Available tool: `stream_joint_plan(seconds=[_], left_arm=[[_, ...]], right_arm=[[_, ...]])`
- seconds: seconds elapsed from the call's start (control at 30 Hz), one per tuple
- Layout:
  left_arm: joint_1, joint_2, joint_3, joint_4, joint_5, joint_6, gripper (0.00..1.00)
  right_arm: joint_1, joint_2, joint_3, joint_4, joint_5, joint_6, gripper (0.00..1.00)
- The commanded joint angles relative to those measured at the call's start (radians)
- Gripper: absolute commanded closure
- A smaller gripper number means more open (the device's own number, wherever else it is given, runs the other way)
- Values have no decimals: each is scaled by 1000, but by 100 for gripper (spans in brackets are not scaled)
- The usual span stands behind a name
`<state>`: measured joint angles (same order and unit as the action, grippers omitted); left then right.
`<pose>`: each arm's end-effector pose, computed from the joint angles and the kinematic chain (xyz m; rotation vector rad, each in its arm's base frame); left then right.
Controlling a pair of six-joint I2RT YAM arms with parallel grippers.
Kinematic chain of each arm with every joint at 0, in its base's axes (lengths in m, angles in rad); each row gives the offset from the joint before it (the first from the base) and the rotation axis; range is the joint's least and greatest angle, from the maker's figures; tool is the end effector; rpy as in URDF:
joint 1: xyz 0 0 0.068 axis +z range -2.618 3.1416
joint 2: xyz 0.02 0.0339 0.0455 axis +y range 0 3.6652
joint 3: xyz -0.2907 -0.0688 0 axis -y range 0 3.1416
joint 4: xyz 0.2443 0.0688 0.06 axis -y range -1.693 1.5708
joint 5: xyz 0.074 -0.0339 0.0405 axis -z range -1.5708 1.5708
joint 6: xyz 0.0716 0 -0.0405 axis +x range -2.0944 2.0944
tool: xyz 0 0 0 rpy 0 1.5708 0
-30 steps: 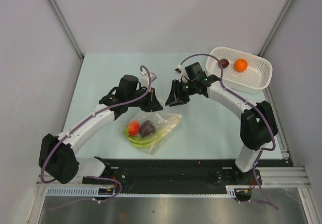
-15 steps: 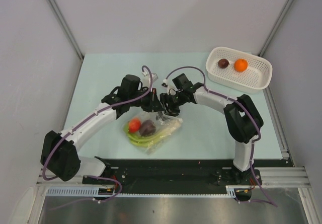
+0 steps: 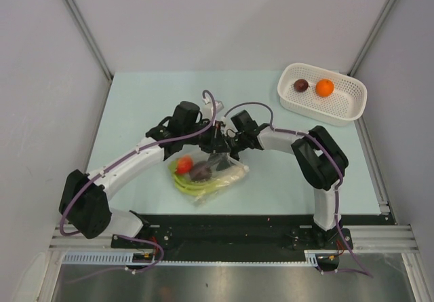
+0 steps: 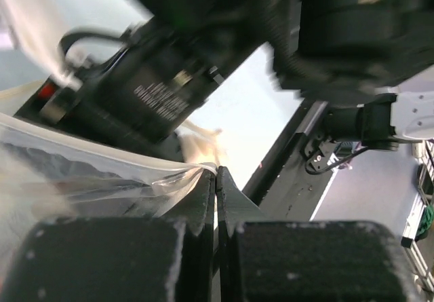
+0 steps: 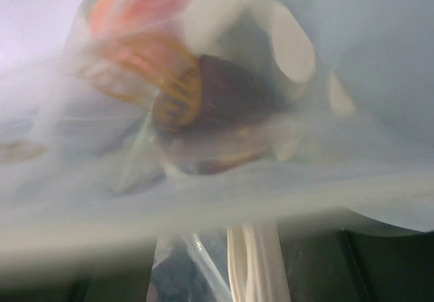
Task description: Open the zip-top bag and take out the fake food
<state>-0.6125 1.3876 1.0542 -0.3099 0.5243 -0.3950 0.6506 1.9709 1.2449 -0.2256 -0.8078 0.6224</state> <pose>0.2464 -0.2169 0.2945 0.5642 2.2844 -1.1110 0.3088 0.3001 0.1634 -0.4142 2.7410 1.4662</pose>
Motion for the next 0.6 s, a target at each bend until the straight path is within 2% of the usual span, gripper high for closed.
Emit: stream_joint_plan(seconds=[0.0, 0.1, 0.13, 0.3, 0.57], left_arm=[[-12, -15, 50, 72, -19, -18, 100], [-12, -24, 49, 68, -37, -15, 100], [-12, -19, 50, 71, -32, -16, 100], [-13, 1, 63, 92, -7, -38, 100], [-47, 21, 73, 103, 22, -47, 100]], right_arm=[[-19, -46, -77, 189, -30, 128, 32], [-23, -75, -91, 197, -42, 122, 30], [-19, -78, -96, 198, -45, 117, 26], [21, -64, -116, 216, -62, 120, 20], [26, -35, -160, 410, -16, 237, 13]])
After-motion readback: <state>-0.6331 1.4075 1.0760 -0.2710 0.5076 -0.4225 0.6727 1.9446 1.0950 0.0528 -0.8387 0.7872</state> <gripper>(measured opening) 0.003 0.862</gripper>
